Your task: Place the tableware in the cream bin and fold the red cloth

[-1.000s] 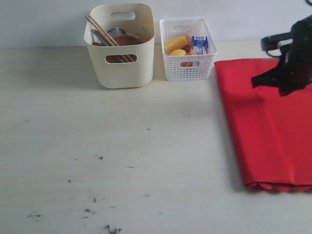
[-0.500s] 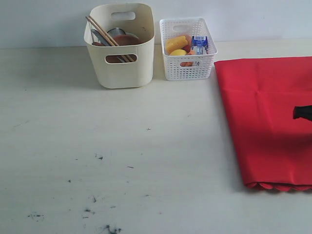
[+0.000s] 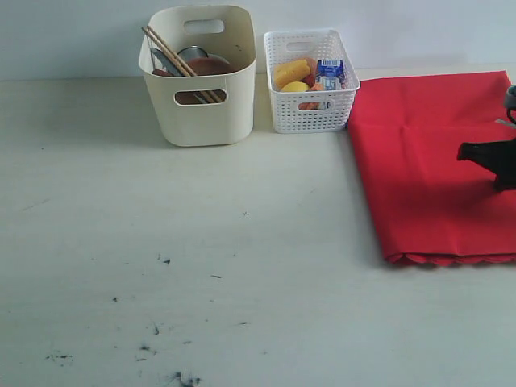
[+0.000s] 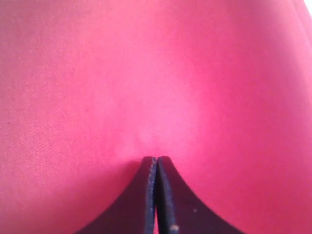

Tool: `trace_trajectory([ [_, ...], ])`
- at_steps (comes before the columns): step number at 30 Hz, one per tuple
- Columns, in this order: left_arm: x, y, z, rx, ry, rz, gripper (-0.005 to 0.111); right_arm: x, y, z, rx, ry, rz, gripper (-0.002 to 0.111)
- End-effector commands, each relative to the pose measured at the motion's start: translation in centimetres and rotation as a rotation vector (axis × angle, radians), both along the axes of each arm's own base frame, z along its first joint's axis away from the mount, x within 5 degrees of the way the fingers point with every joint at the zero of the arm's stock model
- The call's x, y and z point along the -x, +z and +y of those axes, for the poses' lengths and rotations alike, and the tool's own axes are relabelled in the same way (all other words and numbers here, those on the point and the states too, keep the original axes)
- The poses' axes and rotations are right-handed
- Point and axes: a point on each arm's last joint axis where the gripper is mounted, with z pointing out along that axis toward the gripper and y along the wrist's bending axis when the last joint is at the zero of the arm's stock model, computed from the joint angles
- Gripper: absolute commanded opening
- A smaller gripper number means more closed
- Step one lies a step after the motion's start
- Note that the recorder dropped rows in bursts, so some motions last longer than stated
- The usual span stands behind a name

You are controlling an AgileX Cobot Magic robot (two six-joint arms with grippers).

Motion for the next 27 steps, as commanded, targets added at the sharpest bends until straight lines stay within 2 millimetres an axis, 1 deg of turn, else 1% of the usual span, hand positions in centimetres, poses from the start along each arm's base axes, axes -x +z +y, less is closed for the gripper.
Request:
trace_trajectory([
  [1,0.1,-0.1,0.0,0.001,-0.002,0.006,0.001,-2.7,-1.1,-0.4,0.008,0.014,-0.015,0.000],
  [6,0.1,-0.2,-0.1,0.000,-0.009,0.015,0.001,-5.9,-1.6,-0.9,0.035,0.043,-0.040,0.000],
  [8,0.1,-0.2,-0.1,0.000,-0.009,0.015,0.001,-7.1,-1.6,-0.8,0.041,0.049,-0.044,0.000],
  [12,0.1,-0.2,-0.1,0.021,-0.003,0.024,0.001,-8.2,-1.4,0.2,0.028,0.044,-0.040,0.000],
  [15,0.1,-0.2,-0.1,0.069,0.013,0.044,0.001,-8.4,-0.5,1.0,0.018,0.041,-0.048,0.000],
  [18,0.2,-0.4,-0.1,0.100,0.023,0.065,0.001,-8.4,1.7,1.0,0.007,0.017,-0.092,0.000],
  [20,0.3,-0.9,0.0,0.110,0.027,0.074,0.001,-8.4,3.9,0.8,0.012,0.012,-0.144,0.000],
  [23,0.7,-2.0,0.0,0.175,0.044,0.093,0.001,-8.1,7.3,0.7,0.015,0.005,-0.226,0.000],
  [25,1.3,-2.7,0.2,0.221,0.064,0.082,0.001,-7.7,9.5,0.7,0.014,-0.002,-0.270,0.000],
  [27,2.2,-3.6,0.5,0.268,0.086,0.061,0.001,-6.8,11.7,0.9,0.003,-0.015,-0.312,0.000],
])
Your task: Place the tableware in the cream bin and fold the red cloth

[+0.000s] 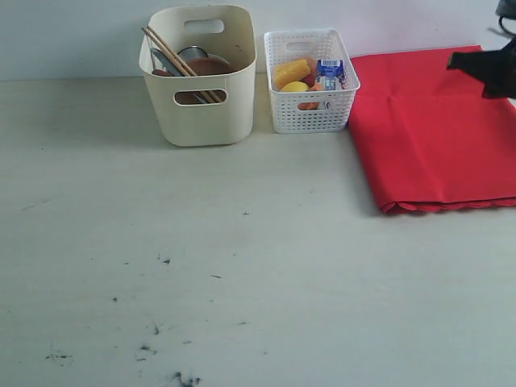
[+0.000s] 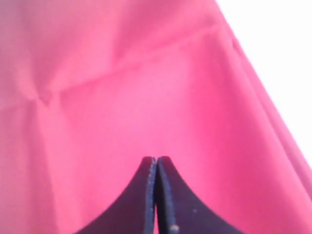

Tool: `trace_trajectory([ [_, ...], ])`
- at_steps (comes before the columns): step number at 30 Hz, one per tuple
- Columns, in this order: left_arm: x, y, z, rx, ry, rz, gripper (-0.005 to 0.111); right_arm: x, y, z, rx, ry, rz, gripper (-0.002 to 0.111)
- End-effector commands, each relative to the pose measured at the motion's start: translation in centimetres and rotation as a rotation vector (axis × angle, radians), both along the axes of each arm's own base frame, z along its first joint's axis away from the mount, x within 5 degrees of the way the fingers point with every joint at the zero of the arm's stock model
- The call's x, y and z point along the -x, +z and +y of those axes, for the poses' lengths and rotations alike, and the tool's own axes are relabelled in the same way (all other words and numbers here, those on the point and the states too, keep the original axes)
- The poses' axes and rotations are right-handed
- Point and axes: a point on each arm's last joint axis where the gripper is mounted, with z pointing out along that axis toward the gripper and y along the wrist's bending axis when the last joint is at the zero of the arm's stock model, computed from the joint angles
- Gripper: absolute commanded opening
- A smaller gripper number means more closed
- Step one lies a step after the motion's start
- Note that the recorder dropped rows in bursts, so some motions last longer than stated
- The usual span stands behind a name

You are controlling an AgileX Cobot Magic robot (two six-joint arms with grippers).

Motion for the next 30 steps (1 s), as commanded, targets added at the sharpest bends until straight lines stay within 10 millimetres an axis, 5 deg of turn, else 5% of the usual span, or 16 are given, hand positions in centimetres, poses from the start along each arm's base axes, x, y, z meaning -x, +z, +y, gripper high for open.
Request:
trace_trajectory([
  [1,1.6,-1.6,0.6,0.113,0.063,-0.041,0.001,1.7,5.3,0.1,-0.010,-0.018,-0.112,0.000],
  [11,4.8,-5.2,0.0,0.188,-0.051,0.033,0.001,8.9,10.0,0.8,-0.042,-0.042,-0.185,0.000],
  [21,5.7,-5.3,0.0,0.191,-0.062,-0.006,0.001,10.0,11.7,0.9,-0.036,-0.046,-0.210,0.000],
  [25,6.9,-5.4,1.4,0.081,0.097,-0.254,0.001,10.0,11.7,0.9,-0.036,-0.046,-0.208,0.000],
  [30,6.0,-6.5,4.4,0.058,0.446,-0.422,0.001,10.1,11.7,0.9,-0.036,-0.047,-0.204,0.000],
])
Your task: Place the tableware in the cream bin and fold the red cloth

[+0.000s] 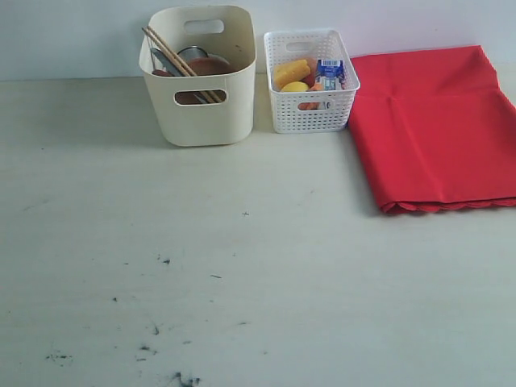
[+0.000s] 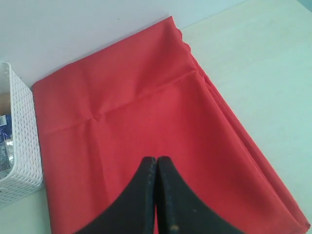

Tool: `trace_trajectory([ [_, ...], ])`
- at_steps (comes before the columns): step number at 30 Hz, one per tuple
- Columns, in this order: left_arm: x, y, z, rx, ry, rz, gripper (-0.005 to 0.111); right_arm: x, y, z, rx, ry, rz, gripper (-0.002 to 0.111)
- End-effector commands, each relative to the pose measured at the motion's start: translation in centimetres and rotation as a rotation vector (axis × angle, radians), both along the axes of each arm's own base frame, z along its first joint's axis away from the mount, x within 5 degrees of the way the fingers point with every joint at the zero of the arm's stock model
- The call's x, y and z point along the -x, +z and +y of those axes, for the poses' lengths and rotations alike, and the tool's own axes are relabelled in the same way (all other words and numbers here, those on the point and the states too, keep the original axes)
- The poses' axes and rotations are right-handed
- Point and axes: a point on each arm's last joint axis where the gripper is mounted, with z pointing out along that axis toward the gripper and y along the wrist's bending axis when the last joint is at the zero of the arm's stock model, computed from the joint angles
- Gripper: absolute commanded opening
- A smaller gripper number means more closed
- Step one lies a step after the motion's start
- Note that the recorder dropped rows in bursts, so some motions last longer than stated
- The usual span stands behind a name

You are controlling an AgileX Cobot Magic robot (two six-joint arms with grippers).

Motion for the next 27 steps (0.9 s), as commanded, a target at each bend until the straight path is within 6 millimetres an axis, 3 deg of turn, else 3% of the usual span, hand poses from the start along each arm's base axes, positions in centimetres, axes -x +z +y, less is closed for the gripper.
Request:
trace_trajectory([
  [1,-0.3,-0.5,1.7,0.002,0.187,-0.095,0.001,0.1,0.1,-0.1,0.003,0.000,-0.006,0.000],
  [9,-0.4,-1.2,1.9,-0.089,0.222,-0.114,0.001,0.1,0.1,-0.1,0.003,0.000,-0.006,0.000],
  [12,-0.5,-2.0,1.5,-0.123,0.174,-0.020,0.001,0.1,0.1,-0.1,0.003,0.000,-0.006,0.000],
  [18,-0.3,-4.1,1.8,-0.028,0.201,0.210,0.001,0.0,0.2,-0.1,0.004,0.002,-0.019,0.000],
  [27,-0.2,-4.5,1.8,-0.026,0.197,0.263,0.001,0.0,0.2,-0.1,0.004,0.002,-0.019,0.000],
])
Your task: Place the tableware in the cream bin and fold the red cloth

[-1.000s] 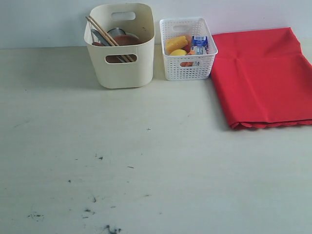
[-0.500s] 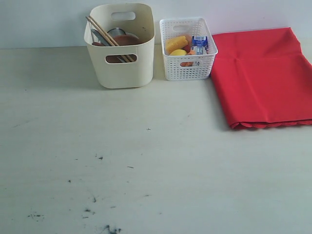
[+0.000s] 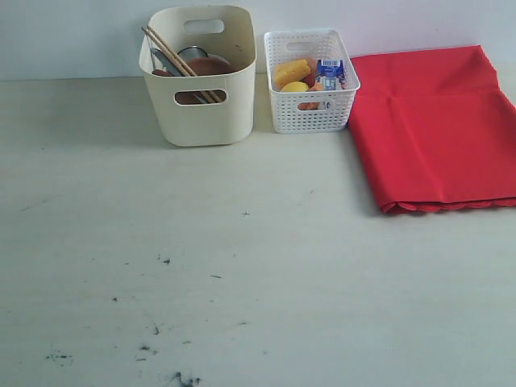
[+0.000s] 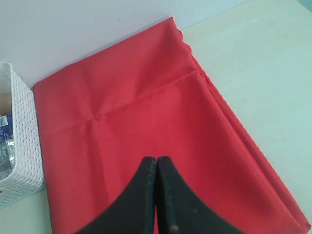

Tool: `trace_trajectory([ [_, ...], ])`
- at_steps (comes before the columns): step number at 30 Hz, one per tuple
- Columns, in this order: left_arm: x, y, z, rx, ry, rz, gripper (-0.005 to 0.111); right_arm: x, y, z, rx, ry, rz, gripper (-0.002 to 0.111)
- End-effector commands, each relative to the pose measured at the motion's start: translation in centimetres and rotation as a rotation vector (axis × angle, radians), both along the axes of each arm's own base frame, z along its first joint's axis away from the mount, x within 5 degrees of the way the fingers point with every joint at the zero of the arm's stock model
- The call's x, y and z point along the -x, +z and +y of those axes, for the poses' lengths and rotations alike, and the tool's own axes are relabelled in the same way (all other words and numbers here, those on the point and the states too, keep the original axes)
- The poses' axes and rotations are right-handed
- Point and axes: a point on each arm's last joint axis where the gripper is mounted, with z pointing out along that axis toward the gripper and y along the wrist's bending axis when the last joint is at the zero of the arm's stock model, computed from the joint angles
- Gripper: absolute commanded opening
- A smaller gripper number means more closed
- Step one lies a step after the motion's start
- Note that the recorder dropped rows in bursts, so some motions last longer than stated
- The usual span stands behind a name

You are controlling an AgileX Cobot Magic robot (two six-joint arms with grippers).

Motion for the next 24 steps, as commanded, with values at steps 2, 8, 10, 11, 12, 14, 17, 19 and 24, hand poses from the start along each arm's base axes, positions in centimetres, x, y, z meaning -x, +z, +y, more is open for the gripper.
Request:
trace_trajectory([
  [2,0.04,0.02,-0.05,0.003,-0.004,-0.003,0.001,0.05,0.19,-0.06,0.004,0.002,-0.018,0.000],
  [8,0.04,0.01,-0.20,0.057,-0.008,-0.005,0.001,0.05,0.19,-0.06,0.004,0.002,-0.018,0.000],
  [10,0.04,0.01,-0.20,0.029,-0.015,-0.003,0.001,0.05,0.19,-0.06,0.004,0.002,-0.018,0.000],
  [11,0.04,0.01,-0.20,0.011,-0.019,-0.002,0.001,0.05,0.19,-0.06,0.004,0.002,-0.018,0.000],
  [12,0.04,0.01,-0.20,-0.001,-0.022,-0.001,0.001,0.05,0.19,-0.06,0.004,0.002,-0.018,0.000],
  [14,0.04,0.01,-0.22,0.005,-0.023,-0.002,0.001,0.05,0.19,-0.06,0.004,0.002,-0.018,0.000],
  [17,0.04,0.01,-0.23,0.005,-0.024,-0.002,0.001,0.05,0.19,-0.06,0.004,0.002,-0.018,0.000],
  [19,0.04,0.01,-0.23,0.005,-0.024,-0.002,0.001,0.05,0.19,-0.06,0.004,0.002,-0.018,0.000],
  [24,0.04,0.01,-0.23,0.005,-0.024,-0.002,0.001,0.05,0.19,-0.06,0.004,0.002,-0.018,0.000],
])
